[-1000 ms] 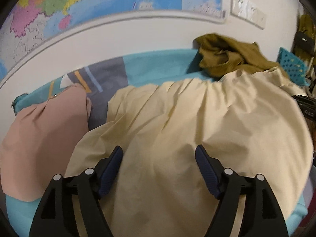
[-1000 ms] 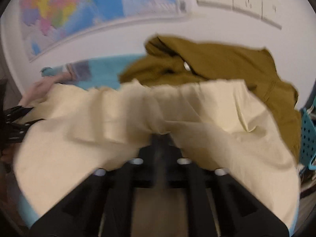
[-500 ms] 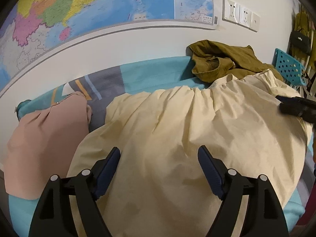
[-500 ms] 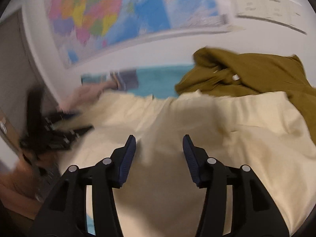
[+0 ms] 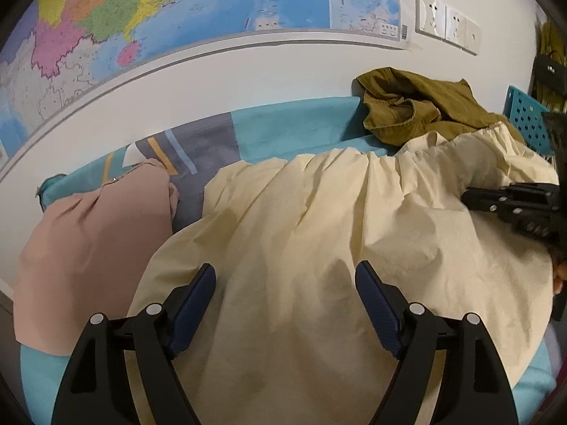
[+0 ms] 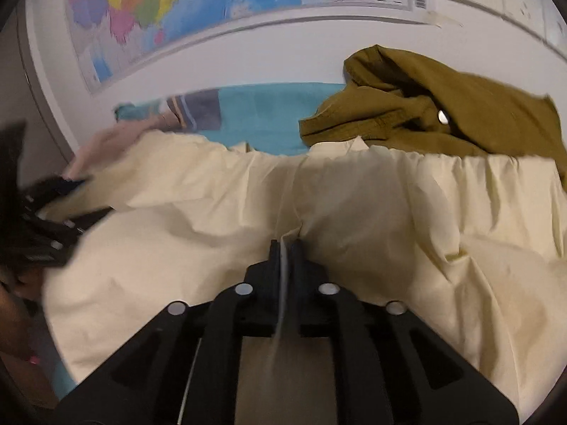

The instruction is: Fold large clothes

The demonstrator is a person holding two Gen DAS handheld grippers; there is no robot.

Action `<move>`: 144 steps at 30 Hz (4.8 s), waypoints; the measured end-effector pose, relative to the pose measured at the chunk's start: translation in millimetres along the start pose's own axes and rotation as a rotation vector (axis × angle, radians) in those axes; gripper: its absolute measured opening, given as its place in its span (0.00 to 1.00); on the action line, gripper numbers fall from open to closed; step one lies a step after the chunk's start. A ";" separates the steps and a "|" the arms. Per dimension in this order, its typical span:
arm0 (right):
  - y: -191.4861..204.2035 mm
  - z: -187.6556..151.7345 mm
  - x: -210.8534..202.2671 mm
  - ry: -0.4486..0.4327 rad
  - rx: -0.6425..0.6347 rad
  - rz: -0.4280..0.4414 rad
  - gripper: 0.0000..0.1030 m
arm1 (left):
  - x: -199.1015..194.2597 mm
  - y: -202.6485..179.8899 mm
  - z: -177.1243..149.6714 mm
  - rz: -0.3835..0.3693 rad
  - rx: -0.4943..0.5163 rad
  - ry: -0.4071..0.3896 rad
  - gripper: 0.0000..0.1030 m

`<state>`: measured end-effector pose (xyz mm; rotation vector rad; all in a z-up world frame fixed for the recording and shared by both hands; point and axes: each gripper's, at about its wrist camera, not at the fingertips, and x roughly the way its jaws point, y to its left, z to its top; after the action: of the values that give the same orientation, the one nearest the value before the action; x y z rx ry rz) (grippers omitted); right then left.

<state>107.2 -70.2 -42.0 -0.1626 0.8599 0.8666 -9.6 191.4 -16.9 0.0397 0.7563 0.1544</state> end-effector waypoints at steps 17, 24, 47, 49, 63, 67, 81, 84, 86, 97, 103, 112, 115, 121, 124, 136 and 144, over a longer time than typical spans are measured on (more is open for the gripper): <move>-112.6 -48.6 -78.3 -0.101 0.285 -0.129 0.29 | -5.8 0.9 -13.3 0.027 0.012 -0.020 0.78; -97.3 -53.2 -131.5 -0.220 0.265 -0.061 0.40 | -19.2 11.4 -19.2 0.020 -0.013 -0.045 0.78; -90.5 -88.3 -173.8 -0.260 0.234 -0.180 0.42 | -41.0 29.7 -47.5 0.064 -0.060 -0.063 0.78; -69.7 -82.9 -166.6 -0.253 0.175 -0.126 0.46 | -51.5 28.7 -52.8 0.058 -0.073 -0.086 0.78; -53.3 -82.0 -116.0 -0.140 0.191 -0.121 0.51 | -40.3 35.4 -68.5 0.093 -0.100 -0.034 0.79; -27.9 -72.2 -129.5 -0.190 0.116 -0.112 0.57 | -44.0 32.7 -68.6 0.098 -0.103 -0.036 0.79; 49.4 -66.9 -56.1 -0.035 -0.093 0.033 0.60 | -43.6 29.4 -72.7 0.101 -0.121 -0.022 0.79; 54.8 -61.7 -63.0 -0.049 -0.100 0.021 0.59 | -44.9 28.9 -72.9 0.104 -0.122 -0.020 0.79; 63.1 -59.0 -71.5 -0.070 -0.124 0.024 0.59 | -45.9 29.1 -73.4 0.103 -0.124 -0.021 0.81; 157.7 -66.6 -54.5 -0.049 -0.535 0.035 0.84 | -72.2 52.1 -94.9 -0.043 -0.269 -0.016 0.82; 190.1 -93.8 -16.0 -0.006 -0.771 -0.086 0.87 | -83.3 50.6 -121.1 -0.149 -0.315 0.025 0.83; 175.2 -65.3 -26.5 -0.041 -0.609 -0.034 0.51 | -66.4 18.3 -124.0 -0.384 -0.313 0.027 0.86; 172.7 -58.1 -31.9 -0.045 -0.566 -0.008 0.51 | -53.0 19.9 -110.4 -0.500 -0.387 0.022 0.86; 171.0 -60.3 -28.6 -0.025 -0.520 0.027 0.54 | -28.8 36.6 -95.6 -0.659 -0.569 0.000 0.89; 162.4 -59.8 -34.4 -0.007 -0.436 0.083 0.60 | -15.1 41.2 -87.6 -0.647 -0.640 0.011 0.87; -9.8 -135.4 -132.5 -0.038 0.388 0.260 0.85 | 5.4 15.2 -58.4 -0.475 -0.506 0.073 0.86; -56.3 -147.4 -123.9 -0.121 0.615 0.097 0.86 | 5.5 0.4 -58.0 -0.410 -0.421 0.044 0.93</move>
<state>17.5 -248.5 -61.9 0.4664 0.9876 0.6597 -45.5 191.4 -62.8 -0.5169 0.7487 -0.0792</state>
